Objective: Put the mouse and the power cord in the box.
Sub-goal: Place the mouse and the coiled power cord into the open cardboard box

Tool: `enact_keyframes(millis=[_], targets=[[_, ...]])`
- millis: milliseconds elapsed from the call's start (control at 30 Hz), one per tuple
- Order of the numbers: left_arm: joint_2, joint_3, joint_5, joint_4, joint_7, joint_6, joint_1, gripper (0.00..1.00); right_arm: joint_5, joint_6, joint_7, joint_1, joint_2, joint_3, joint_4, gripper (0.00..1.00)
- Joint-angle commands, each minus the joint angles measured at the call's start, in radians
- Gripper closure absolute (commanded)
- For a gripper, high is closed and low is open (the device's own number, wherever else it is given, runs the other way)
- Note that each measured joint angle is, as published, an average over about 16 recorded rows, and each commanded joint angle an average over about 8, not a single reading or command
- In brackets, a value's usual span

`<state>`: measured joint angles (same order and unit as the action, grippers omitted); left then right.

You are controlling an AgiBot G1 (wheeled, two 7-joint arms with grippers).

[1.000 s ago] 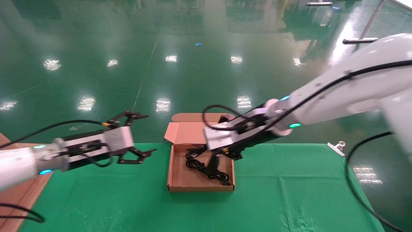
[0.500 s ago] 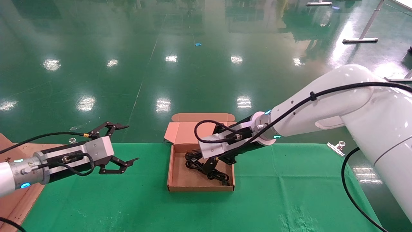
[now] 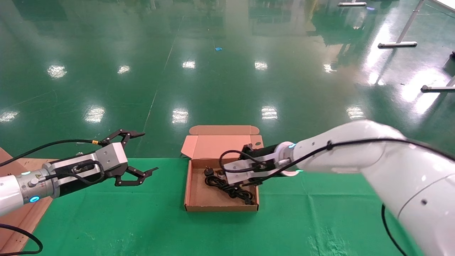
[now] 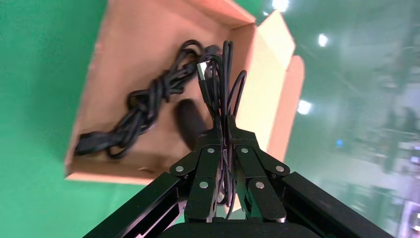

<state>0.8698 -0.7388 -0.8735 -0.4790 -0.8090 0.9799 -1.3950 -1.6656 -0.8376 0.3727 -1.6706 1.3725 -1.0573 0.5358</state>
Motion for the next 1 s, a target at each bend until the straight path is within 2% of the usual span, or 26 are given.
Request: enact_keyframes(millis=[33,200,233,1000], targets=[[0.005,0.001,0.001,0.018,-0.011,0.010,-0.006,0.00,0.010,0.064,0.003,0.019,0.001,-0.024,0.018,0.70],[0.012,0.004,0.005,0.045,-0.023,0.025,-0.013,0.00,0.046,0.120,-0.015,0.039,0.002,-0.065,0.032,0.08],[0.013,0.004,0.005,0.048,-0.024,0.027,-0.014,0.00,0.051,0.124,-0.017,0.041,0.002,-0.069,0.032,0.00],[0.009,0.008,0.005,0.031,-0.011,0.027,-0.009,0.00,0.044,0.105,-0.012,0.038,-0.008,-0.055,0.042,0.00]])
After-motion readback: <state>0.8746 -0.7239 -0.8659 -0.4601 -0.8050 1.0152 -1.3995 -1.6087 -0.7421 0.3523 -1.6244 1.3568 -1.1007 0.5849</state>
